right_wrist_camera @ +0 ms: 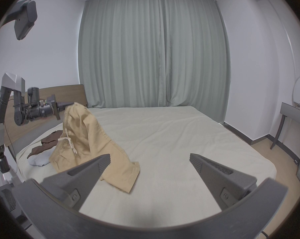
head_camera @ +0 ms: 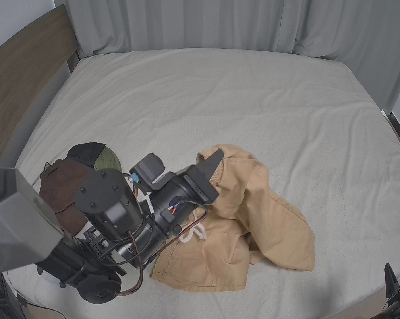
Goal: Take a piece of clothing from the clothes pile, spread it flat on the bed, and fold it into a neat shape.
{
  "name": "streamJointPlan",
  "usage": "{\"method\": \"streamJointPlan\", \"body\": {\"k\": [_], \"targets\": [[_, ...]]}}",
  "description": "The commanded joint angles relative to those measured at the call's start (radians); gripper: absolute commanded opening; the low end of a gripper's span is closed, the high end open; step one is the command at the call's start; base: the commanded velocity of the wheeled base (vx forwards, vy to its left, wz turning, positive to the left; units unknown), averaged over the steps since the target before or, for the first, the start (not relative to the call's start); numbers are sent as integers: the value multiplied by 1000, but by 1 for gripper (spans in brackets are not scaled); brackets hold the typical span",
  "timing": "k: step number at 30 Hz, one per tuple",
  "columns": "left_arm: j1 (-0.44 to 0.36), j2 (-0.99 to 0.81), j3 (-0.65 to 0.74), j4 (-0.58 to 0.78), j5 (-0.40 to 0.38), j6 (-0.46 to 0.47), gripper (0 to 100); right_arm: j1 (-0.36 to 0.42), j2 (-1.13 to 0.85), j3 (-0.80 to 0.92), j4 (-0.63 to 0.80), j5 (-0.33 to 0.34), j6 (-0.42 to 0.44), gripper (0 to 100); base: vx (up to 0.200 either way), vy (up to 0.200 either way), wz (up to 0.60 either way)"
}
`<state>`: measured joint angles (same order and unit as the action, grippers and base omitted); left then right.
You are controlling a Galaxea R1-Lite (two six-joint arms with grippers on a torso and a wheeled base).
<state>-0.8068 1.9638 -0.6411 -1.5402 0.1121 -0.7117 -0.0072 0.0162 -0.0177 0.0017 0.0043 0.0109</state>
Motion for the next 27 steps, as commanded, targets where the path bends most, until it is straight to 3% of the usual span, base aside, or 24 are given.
{"method": "streamJointPlan", "body": {"k": [1,13,21,27], "targets": [[57,66,63,-12,-3,24,0,0,-7,18,0,0,0,100,0,0,0],[170,-17,205,-14,-95,123,0,0,-9,18,0,2,-2,100,0,0,0],[298,-28,238,-14,-166,281,0,0,-9,18,0,3,-6,100,0,0,0],[396,13,307,-14,-204,479,0,0,-7,18,-2,6,-12,100,0,0,0]]}}
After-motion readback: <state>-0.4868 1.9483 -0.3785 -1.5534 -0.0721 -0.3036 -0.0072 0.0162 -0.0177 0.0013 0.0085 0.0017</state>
